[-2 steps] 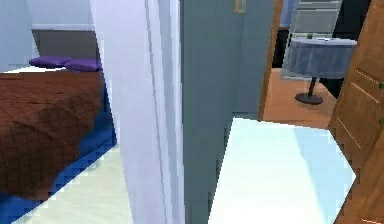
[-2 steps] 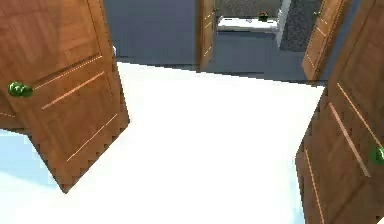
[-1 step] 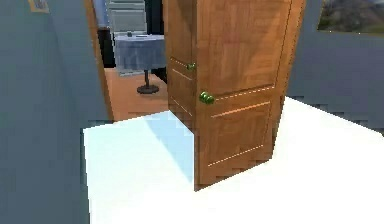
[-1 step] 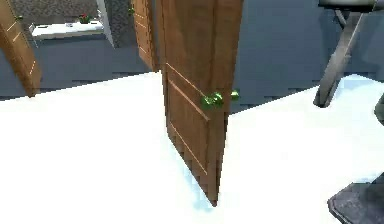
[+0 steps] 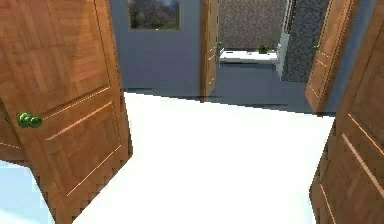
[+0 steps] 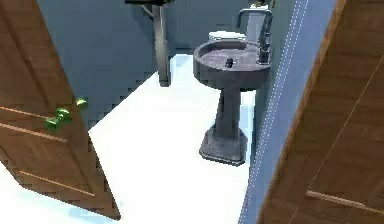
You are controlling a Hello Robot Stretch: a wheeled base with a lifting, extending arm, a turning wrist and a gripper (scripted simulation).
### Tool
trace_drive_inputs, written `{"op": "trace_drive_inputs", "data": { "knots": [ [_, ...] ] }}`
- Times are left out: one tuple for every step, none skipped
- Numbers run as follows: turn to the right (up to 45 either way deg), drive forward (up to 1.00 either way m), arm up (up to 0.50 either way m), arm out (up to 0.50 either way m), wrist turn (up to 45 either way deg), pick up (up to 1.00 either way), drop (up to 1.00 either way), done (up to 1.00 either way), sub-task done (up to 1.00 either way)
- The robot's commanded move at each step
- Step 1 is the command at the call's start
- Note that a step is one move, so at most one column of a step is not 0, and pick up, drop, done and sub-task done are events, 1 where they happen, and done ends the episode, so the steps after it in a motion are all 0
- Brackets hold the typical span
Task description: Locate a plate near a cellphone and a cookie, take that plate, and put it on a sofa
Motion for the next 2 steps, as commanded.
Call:
{"op": "trace_drive_inputs", "data": {
  "knots": [
    [0.0,0.40,0.00,0.00,0.0,0.00,0.00,0.00,0.00],
    [-45.0,0.00,0.00,0.00,0.0,0.00,0.00,0.00,0.00]
  ]
}}
